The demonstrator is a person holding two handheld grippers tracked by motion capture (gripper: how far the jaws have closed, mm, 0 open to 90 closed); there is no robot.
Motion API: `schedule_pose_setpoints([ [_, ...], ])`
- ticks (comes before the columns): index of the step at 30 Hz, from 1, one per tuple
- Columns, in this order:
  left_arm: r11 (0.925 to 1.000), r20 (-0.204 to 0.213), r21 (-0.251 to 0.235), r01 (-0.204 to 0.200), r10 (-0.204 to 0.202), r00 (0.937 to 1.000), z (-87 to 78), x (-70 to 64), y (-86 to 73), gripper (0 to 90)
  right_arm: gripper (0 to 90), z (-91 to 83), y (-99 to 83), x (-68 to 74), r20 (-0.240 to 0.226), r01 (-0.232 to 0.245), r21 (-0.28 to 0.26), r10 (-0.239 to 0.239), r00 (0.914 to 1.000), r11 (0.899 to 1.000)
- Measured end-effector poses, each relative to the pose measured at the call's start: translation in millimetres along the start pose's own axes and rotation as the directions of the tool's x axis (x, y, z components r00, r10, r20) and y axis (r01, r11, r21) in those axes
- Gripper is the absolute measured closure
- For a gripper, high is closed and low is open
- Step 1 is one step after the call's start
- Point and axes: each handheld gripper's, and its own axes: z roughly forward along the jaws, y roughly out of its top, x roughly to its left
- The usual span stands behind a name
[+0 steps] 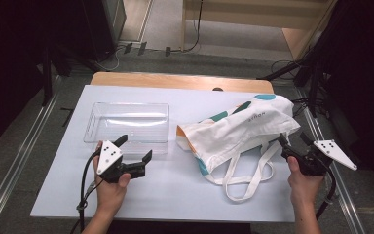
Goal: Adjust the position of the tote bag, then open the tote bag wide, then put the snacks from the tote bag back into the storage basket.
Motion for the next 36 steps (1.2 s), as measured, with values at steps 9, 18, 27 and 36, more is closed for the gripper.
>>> schedule_pose_setpoints([
  [9, 0.9994, 0.094, 0.009, -0.033, 0.032, 0.9950, 29.0, -37.3, 10.8, 6.8, 15.6, 5.9, 7.5, -3.9, -0.003, 0.038, 0.015, -0.038, 0.9993, 0.999],
  [18, 0.9989, 0.151, 0.041, -0.021, 0.015, 0.9884, 48.8, -62.0, 7.7, 6.8, 16.1, 12.6, 13.5, -11.4, -0.041, 0.012, 0.007, -0.012, 0.9991, 1.000],
  [27, 0.9986, 0.203, 0.052, -0.008, -0.002, 0.9791, 69.3, -93.2, 4.6, 6.8, 15.5, 21.2, 4.5, -16.7, -0.111, -0.032, 0.005, 0.032, 0.9933, 0.999],
  [36, 0.9940, 0.226, 0.108, -0.020, -0.005, 0.9741, 85.5, -118.9, -6.7, 3.9, 16.3, 35.5, -6.8, -19.8, -0.078, -0.053, 0.052, 0.057, 0.9953, 0.997],
])
